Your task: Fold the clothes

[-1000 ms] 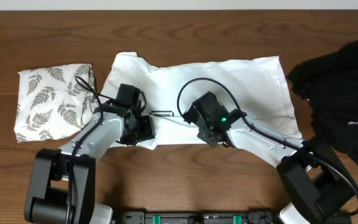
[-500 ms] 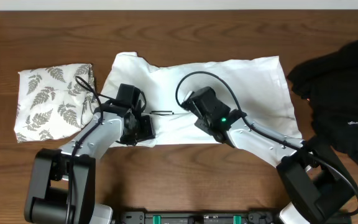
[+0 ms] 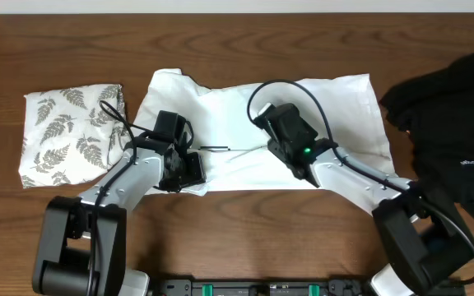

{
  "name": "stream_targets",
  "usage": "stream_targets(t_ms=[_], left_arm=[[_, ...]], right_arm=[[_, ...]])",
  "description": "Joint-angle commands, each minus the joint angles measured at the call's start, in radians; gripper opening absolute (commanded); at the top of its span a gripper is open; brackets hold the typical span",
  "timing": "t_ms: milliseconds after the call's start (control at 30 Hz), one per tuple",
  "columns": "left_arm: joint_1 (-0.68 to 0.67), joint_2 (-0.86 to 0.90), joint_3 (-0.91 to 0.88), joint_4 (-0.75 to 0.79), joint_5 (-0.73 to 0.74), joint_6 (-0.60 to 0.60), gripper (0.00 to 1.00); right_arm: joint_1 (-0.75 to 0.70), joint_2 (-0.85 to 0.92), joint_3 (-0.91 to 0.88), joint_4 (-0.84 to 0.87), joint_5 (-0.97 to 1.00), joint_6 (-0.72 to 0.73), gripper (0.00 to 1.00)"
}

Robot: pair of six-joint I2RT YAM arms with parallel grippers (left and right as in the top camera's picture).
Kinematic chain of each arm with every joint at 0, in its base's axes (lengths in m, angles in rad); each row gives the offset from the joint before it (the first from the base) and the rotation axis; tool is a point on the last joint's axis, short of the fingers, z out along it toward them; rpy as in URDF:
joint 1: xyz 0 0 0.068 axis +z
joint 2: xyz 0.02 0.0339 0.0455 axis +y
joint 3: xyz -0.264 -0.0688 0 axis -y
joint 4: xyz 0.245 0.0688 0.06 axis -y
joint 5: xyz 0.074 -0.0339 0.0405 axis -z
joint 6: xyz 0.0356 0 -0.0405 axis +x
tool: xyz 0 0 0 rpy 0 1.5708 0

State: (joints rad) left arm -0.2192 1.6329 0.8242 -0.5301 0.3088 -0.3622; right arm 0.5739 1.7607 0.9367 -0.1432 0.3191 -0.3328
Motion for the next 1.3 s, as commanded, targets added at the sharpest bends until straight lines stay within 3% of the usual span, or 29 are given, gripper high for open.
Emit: stream_targets(t_ms=[0, 33, 100, 133, 200, 267, 333, 633, 733, 867, 1267], left_arm=[[-0.001, 0.013, -0.009, -0.010, -0.010, -0.002, 0.50], [-0.001, 0.013, -0.009, -0.010, -0.010, -0.002, 0.50], [-0.001, 0.013, -0.009, -0.010, -0.010, -0.002, 0.50], [-0.001, 0.013, -0.009, -0.010, -0.010, -0.002, 0.50], [-0.001, 0.013, -0.009, -0.010, -0.010, -0.002, 0.50], [-0.001, 0.013, -0.009, -0.010, -0.010, -0.002, 0.50], [-0.001, 0.013, -0.009, -0.010, -0.010, -0.002, 0.50], [-0.001, 0.013, -0.009, -0.014, -0.010, -0.002, 0.50], [-0.001, 0.013, -0.009, -0.023, -0.010, -0.001, 0.51], [-0.001, 0.013, -0.009, -0.034, -0.010, -0.001, 0.51], [-0.001, 0.013, -0.009, -0.037, -0.010, -0.002, 0.50]], right_arm=[[-0.021, 0.003, -0.002, -0.042, 0.022, 0.013, 0.64], [-0.022, -0.003, -0.002, -0.067, 0.021, 0.024, 0.69], [-0.021, -0.023, -0.002, -0.136, 0.020, 0.047, 0.68], [-0.018, -0.036, -0.002, -0.182, 0.013, 0.064, 0.64], [-0.016, -0.069, -0.002, -0.276, 0.005, 0.128, 0.41], [-0.021, -0.104, -0.002, -0.375, 0.006, 0.248, 0.31], [-0.041, -0.130, -0.002, -0.458, 0.007, 0.363, 0.38], [-0.226, -0.144, -0.003, -0.631, 0.002, 0.695, 0.47], [-0.304, -0.144, -0.003, -0.647, -0.092, 0.820, 0.50], [-0.396, -0.144, -0.003, -0.640, -0.235, 0.868, 0.55], [-0.605, -0.144, -0.026, -0.630, -0.245, 0.870, 0.59]])
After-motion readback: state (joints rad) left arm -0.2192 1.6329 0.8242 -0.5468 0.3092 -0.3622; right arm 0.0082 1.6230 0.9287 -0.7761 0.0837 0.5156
